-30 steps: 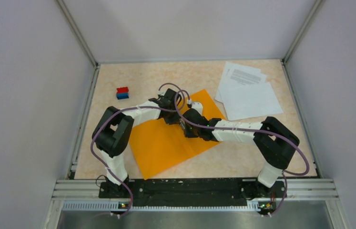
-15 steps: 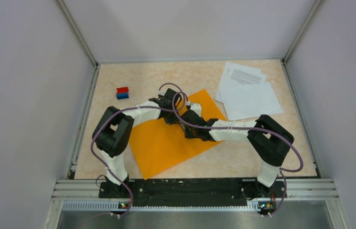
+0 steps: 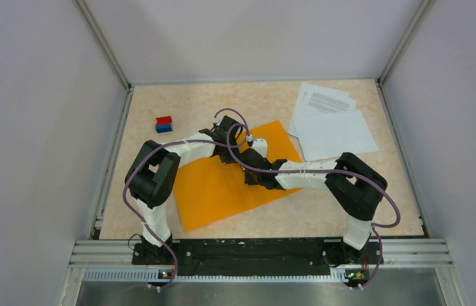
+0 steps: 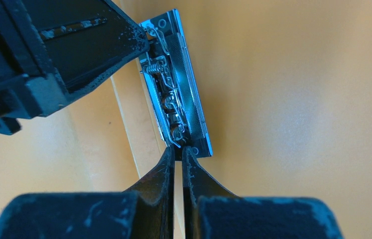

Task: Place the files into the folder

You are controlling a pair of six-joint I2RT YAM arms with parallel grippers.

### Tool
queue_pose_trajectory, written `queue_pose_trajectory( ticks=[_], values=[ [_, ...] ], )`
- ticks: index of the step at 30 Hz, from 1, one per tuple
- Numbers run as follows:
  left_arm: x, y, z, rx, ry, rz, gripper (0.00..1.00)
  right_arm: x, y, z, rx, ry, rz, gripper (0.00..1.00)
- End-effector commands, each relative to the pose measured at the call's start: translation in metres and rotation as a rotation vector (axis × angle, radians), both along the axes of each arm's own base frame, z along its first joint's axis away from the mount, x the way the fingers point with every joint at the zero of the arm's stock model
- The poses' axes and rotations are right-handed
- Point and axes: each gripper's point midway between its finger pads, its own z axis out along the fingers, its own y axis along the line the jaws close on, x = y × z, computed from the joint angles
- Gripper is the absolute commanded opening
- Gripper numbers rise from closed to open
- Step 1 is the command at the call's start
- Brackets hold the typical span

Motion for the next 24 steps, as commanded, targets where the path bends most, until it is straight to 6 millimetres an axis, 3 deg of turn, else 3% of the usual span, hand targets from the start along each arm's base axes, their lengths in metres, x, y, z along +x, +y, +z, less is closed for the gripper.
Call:
queue_pose_trajectory(
  ticks=[1,5,14,20,24],
  values=[
    [-0.036,0.043,-0.054,0.192,0.166,-0.05,0.0,-0.015,-0.052,-0.059,-0.258,0.068,-0.085,0.0],
    [-0.042,0.049,-0.062,0.227,0.189,-0.082,0.0,-0.014,-0.067,-0.058,-0.282,0.054,-0.138,0.0],
    [-0.052,0.059,-0.075,0.244,0.22,-0.096,0.0,0.005,-0.081,0.0,-0.206,-0.102,-0.268,0.0],
    [-0.05,0.057,-0.071,0.232,0.208,-0.102,0.0,0.01,-0.059,0.031,-0.053,-0.145,-0.229,0.0],
    [-0.043,0.046,-0.051,0.178,0.169,-0.118,0.0,0.013,-0.046,0.054,0.035,-0.15,-0.183,0.07]
  ],
)
